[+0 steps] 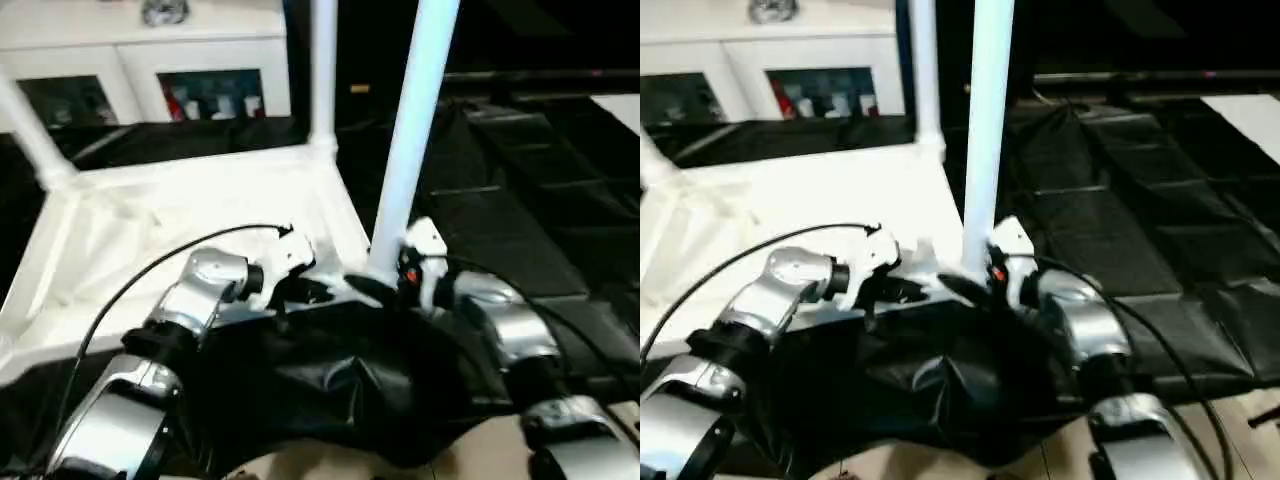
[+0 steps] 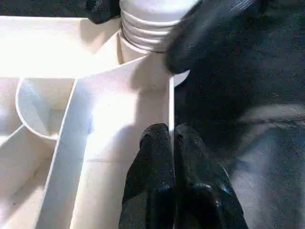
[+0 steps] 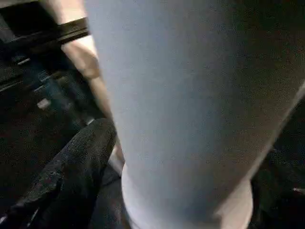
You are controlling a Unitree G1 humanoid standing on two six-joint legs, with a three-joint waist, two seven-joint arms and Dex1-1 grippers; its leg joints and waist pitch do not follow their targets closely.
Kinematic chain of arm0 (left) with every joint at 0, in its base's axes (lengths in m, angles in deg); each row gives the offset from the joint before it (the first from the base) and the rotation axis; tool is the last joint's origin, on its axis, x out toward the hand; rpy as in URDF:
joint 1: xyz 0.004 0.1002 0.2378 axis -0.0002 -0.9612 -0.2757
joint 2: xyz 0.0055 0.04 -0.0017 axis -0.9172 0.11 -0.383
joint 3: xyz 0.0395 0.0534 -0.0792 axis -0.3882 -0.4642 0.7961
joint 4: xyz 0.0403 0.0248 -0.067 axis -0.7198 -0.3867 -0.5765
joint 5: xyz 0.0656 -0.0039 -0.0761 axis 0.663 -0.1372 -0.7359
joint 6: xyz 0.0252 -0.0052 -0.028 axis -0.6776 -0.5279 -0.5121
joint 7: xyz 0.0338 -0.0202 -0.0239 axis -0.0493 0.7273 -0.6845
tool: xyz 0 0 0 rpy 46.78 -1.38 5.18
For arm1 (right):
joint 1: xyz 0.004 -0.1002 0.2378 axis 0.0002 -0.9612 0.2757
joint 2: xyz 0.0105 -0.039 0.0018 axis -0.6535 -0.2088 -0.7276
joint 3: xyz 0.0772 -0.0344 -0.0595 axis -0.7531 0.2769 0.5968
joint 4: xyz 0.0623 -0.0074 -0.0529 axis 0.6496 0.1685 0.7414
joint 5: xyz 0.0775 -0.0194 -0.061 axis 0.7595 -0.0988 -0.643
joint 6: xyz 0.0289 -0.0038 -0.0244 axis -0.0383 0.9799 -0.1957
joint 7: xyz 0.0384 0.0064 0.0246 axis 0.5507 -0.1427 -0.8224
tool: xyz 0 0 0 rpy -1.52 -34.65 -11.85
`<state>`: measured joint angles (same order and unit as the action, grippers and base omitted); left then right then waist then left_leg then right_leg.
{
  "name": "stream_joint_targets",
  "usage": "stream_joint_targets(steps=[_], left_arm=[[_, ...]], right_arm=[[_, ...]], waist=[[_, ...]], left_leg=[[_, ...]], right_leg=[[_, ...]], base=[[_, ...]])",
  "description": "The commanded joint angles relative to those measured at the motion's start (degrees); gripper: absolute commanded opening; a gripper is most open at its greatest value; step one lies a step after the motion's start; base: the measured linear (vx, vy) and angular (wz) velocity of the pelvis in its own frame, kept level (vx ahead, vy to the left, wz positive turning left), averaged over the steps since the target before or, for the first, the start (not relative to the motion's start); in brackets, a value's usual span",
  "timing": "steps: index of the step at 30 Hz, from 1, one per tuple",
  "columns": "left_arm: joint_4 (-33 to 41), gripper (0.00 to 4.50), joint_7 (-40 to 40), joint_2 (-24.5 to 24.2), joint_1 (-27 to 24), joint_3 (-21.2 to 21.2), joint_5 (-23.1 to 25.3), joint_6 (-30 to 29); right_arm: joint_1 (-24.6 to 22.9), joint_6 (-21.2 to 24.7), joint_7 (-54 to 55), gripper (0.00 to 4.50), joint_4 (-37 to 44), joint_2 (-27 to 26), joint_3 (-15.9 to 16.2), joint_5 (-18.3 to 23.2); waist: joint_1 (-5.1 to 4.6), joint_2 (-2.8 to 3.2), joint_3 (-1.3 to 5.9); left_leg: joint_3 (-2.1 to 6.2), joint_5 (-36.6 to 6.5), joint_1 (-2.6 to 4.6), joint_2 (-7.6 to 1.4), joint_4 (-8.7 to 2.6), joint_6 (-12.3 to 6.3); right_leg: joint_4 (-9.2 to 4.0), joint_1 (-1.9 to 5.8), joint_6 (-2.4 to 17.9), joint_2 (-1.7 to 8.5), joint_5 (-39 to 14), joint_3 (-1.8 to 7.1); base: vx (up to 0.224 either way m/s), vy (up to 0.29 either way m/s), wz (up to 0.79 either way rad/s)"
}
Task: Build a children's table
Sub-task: Rotate leg to tighten
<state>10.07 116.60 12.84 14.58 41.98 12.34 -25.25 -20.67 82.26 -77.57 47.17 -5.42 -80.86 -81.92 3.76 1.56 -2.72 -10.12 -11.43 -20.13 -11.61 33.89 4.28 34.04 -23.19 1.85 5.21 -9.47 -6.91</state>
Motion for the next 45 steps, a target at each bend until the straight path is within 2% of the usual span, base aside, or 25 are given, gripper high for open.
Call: stream_joint_targets(steps=[1,2,3,5,7,13,16,17,20,22,23,24,25,26,29,31,32,33,35,37,38,43,44,45], left_arm=[[2.53,0.00,1.56,0.85,0.29,-0.59,-2.52,1.18],[2.60,0.00,2.14,0.52,0.23,-0.71,-2.37,1.02],[2.60,0.00,2.32,0.44,0.21,-0.75,-2.35,1.04],[2.63,0.00,3.30,0.21,0.17,-0.76,-2.22,1.01],[2.58,0.00,3.44,0.27,0.22,-0.75,-2.26,0.96],[2.79,0.00,3.13,0.76,0.08,-0.75,-2.36,0.43],[-0.67,0.00,-5.26,3.05,1.82,1.30,-1.34,0.52],[-1.91,0.00,-8.47,3.98,2.63,2.08,-1.01,0.04],[-3.69,0.00,-13.73,5.65,3.99,3.14,-0.38,-0.95],[-4.51,0.00,-16.67,6.79,4.79,3.91,-0.43,-1.90],[-5.96,0.00,-21.70,8.77,6.22,5.03,-0.54,-3.10],[-6.16,0.00,-22.39,9.04,6.41,5.16,-0.57,-3.25],[-6.69,0.00,-24.44,9.92,6.94,5.46,-0.60,-3.62],[-7.55,0.00,-26.88,11.19,7.65,5.86,-0.40,-3.61],[-7.56,0.00,-26.91,12.62,7.83,5.68,-0.38,-2.67],[-7.06,0.00,-25.77,12.69,7.45,5.41,-0.46,-2.17],[-6.65,0.00,-24.92,12.54,7.12,5.08,-0.54,-1.54],[-4.79,0.00,-21.45,11.81,5.82,4.25,-1.03,0.26],[-3.64,0.00,-19.23,11.19,4.96,3.85,-1.36,1.05],[-2.02,0.00,-15.60,9.56,3.54,3.11,-1.89,1.89],[-1.21,0.00,-13.90,8.73,2.88,2.76,-2.16,2.13],[1.14,0.00,-8.54,6.16,1.08,2.08,-2.76,2.33],[1.40,0.00,-7.63,5.52,0.82,1.93,-2.75,2.37],[1.57,0.00,-6.77,4.97,0.61,1.81,-2.68,2.49]], right_arm=[[-0.81,2.16,-5.82,3.82,4.17,-0.02,3.18,2.19],[-1.18,2.86,-6.81,3.60,4.98,0.61,3.39,2.38],[-1.25,2.98,-6.99,3.52,5.13,0.72,3.42,2.41],[-1.42,3.34,-7.22,3.52,5.56,1.04,3.26,2.41],[-1.37,3.26,-6.72,3.20,5.38,0.79,3.01,2.33],[-1.89,3.45,-3.43,2.79,5.78,-0.70,3.16,1.56],[-0.44,2.43,9.09,2.77,0.96,-5.22,0.28,-0.86],[0.26,1.94,13.98,2.72,-1.09,-7.01,-0.81,-1.53],[1.68,1.93,22.31,2.70,-4.61,-10.25,-2.97,-1.93],[2.71,2.06,26.32,2.70,-6.57,-12.12,-4.32,-1.38],[4.57,1.68,33.08,2.70,-9.94,-14.96,-6.06,-1.20],[4.82,1.63,33.99,2.70,-10.40,-15.34,-6.30,-1.20],[5.74,1.12,37.31,2.70,-12.01,-16.65,-6.94,-1.43],[7.10,0.05,41.10,2.70,-14.36,-18.36,-7.66,-2.21],[8.18,-1.83,40.87,2.70,-16.01,-19.79,-6.29,-3.72],[8.25,-2.06,39.61,2.70,-15.87,-20.00,-6.56,-3.19],[8.28,-1.81,38.69,3.05,-15.65,-20.11,-7.12,-2.27],[8.03,-1.04,36.43,3.05,-14.54,-19.86,-7.94,-0.68],[7.95,-0.93,35.11,3.42,-14.16,-19.41,-8.00,-0.33],[7.64,-1.68,32.10,3.50,-13.59,-17.67,-6.53,-1.19],[7.30,-2.00,30.46,3.74,-12.97,-16.74,-5.71,-1.58],[5.21,-2.41,21.30,3.86,-8.58,-12.88,-3.45,-1.09],[4.37,-2.71,18.46,3.86,-6.91,-11.58,-2.51,-0.93],[3.63,-3.00,16.12,3.86,-5.51,-10.34,-1.72,-0.90]], waist=[[0.22,-0.38,3.86],[0.28,-0.15,3.90],[0.36,-0.29,3.89],[0.46,-0.08,3.84],[0.57,-0.02,3.82],[0.62,-0.11,3.87],[0.35,-0.09,3.75],[-0.21,-0.30,3.68],[-0.91,-0.24,3.53],[-0.94,-0.13,3.75],[-1.14,-0.12,3.84],[-1.36,-0.03,3.65],[-1.36,-0.10,3.91],[-1.43,0.00,3.96],[-1.49,-0.42,4.04],[-1.39,-0.29,4.01],[-1.39,-0.39,3.97],[-1.29,-0.39,3.94],[-1.39,-0.29,3.92],[-1.46,-0.46,3.91],[-1.68,-0.33,3.86],[-1.46,-0.09,3.68],[-1.37,0.20,3.71],[-1.46,0.08,3.69]], left_leg=[[0.23,-8.00,-0.22,-1.92,-3.57,-5.79],[0.26,-7.87,-0.21,-1.94,-3.54,-5.78],[0.22,-7.90,-0.21,-1.90,-3.52,-5.73],[0.23,-8.53,-0.10,-1.88,-3.59,-4.96],[0.24,-9.03,-0.07,-1.83,-3.62,-4.43],[0.31,-8.59,-0.06,-1.88,-3.71,-3.98],[0.32,-9.38,-0.03,-1.73,-3.77,-3.16],[0.40,-10.09,0.06,-1.42,-3.80,-1.80],[0.49,-10.62,0.02,-1.31,-3.92,-1.33],[0.52,-9.85,0.07,-1.44,-3.84,-1.65],[0.42,-8.91,-0.01,-1.40,-3.81,-1.89],[0.34,-9.04,-0.05,-1.34,-3.79,-1.76],[0.41,-8.68,0.03,-1.30,-3.75,-1.70],[0.41,-8.13,0.01,-1.30,-3.69,-1.75],[0.28,-6.44,-0.32,-1.19,-3.52,-3.70],[0.23,-6.23,-0.34,-1.19,-3.52,-4.85],[0.21,-6.43,-0.36,-1.17,-3.52,-5.08],[0.24,-6.80,-0.30,-1.19,-3.56,-5.40],[0.27,-7.02,-0.36,-1.34,-3.60,-5.51],[0.34,-7.24,-0.54,-1.35,-3.63,-5.62],[0.31,-7.65,-0.54,-1.34,-3.60,-5.69],[0.30,-9.39,-0.26,-1.64,-3.77,-5.26],[0.28,-9.75,-0.21,-1.70,-3.75,-5.09],[0.24,-9.78,-0.32,-1.68,-3.77,-5.04]], right_leg=[[-3.81,3.77,11.92,3.53,-11.74,3.43],[-3.71,3.74,12.11,3.55,-11.45,3.43],[-3.77,3.69,12.09,3.53,-11.41,3.41],[-4.01,3.58,11.94,3.62,-12.87,3.36],[-4.10,3.60,11.57,3.64,-13.88,3.37],[-3.98,3.61,11.47,3.55,-12.63,3.38],[-4.22,3.42,11.02,3.64,-14.56,3.38],[-4.74,3.39,9.57,3.70,-18.46,3.19],[-5.13,3.35,8.50,3.60,-21.46,3.15],[-4.89,3.35,8.70,3.73,-19.76,3.33],[-4.61,3.34,9.55,3.57,-17.24,3.34],[-4.67,3.13,9.79,3.56,-17.29,3.39],[-4.58,3.40,9.86,3.60,-16.84,3.29],[-4.40,3.32,10.18,3.63,-15.71,3.38],[-4.01,3.70,11.56,3.58,-11.41,3.37],[-3.94,3.75,11.76,3.59,-10.94,3.37],[-4.02,3.76,11.70,3.62,-11.32,3.36],[-4.17,3.79,11.54,3.69,-12.34,3.34],[-4.14,3.76,11.37,3.71,-12.75,3.35],[-4.03,3.89,11.46,3.78,-12.78,3.32],[-4.11,3.85,11.45,3.76,-13.30,3.31],[-4.35,3.64,11.05,3.61,-14.93,3.36],[-4.35,3.61,10.98,3.57,-14.79,3.36],[-4.32,3.62,11.00,3.57,-14.76,3.40]], base=[[0.000,0.000,0.00],[0.000,0.000,0.00],[0.000,0.000,0.00],[0.000,0.000,0.00],[0.000,0.000,0.00],[0.000,0.000,0.00],[0.000,0.000,0.00],[0.000,0.000,0.00],[0.000,0.000,0.00],[0.000,0.000,0.00],[0.000,0.000,0.00],[0.000,0.000,0.00],[0.000,0.000,0.00],[0.000,0.000,0.00],[0.000,0.000,0.00],[0.000,0.000,0.00],[0.000,0.000,0.00],[0.000,0.000,0.00],[0.000,0.000,0.00],[0.000,0.000,0.00],[0.000,0.000,0.00],[0.000,0.000,0.00],[0.000,0.000,0.00],[0.000,0.000,0.00]])
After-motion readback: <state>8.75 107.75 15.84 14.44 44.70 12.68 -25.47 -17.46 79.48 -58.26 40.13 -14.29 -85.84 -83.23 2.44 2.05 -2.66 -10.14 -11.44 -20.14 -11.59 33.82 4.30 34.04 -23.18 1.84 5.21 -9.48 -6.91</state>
